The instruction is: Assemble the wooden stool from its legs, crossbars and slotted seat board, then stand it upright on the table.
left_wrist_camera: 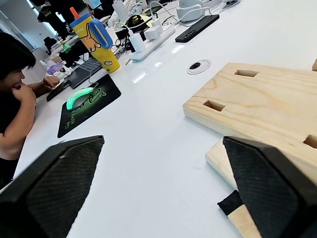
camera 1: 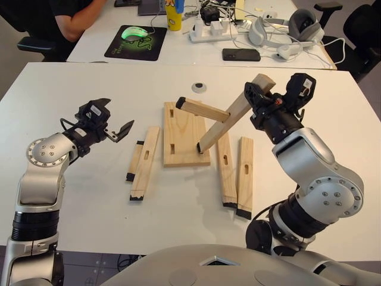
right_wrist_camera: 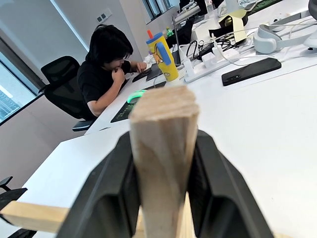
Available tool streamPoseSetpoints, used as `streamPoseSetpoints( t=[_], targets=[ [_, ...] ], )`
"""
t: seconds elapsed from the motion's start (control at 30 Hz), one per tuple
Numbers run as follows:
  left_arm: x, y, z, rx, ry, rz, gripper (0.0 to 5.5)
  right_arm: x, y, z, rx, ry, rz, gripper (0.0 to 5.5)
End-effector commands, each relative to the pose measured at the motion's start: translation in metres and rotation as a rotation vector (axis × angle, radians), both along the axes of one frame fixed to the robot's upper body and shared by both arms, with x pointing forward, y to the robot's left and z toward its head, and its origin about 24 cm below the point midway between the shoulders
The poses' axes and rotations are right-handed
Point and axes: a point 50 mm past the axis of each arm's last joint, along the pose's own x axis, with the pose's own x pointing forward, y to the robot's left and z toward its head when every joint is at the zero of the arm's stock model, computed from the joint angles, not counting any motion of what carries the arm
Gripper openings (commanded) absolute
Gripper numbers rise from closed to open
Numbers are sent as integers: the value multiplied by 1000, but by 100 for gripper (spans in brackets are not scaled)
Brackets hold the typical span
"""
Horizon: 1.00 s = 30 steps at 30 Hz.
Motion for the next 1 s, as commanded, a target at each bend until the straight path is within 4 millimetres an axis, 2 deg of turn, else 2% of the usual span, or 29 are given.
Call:
streamPoseSetpoints(
  t=[0.03,0.47,0.67,1.0],
  targets=[
    [4,-4,6,4,-11,-17,446,-5,1,-3,-24,3,-8,104],
    [11,-20,0,3,15,-86,446,-2,-1,-3,-3,-26,-99,104],
    [12,-24,-2,0,18,-97,446,2,5,2,-8,-65,-77,104],
    [11,-25,-2,-4,15,-96,446,1,6,-8,-51,-59,-45,104]
  ],
)
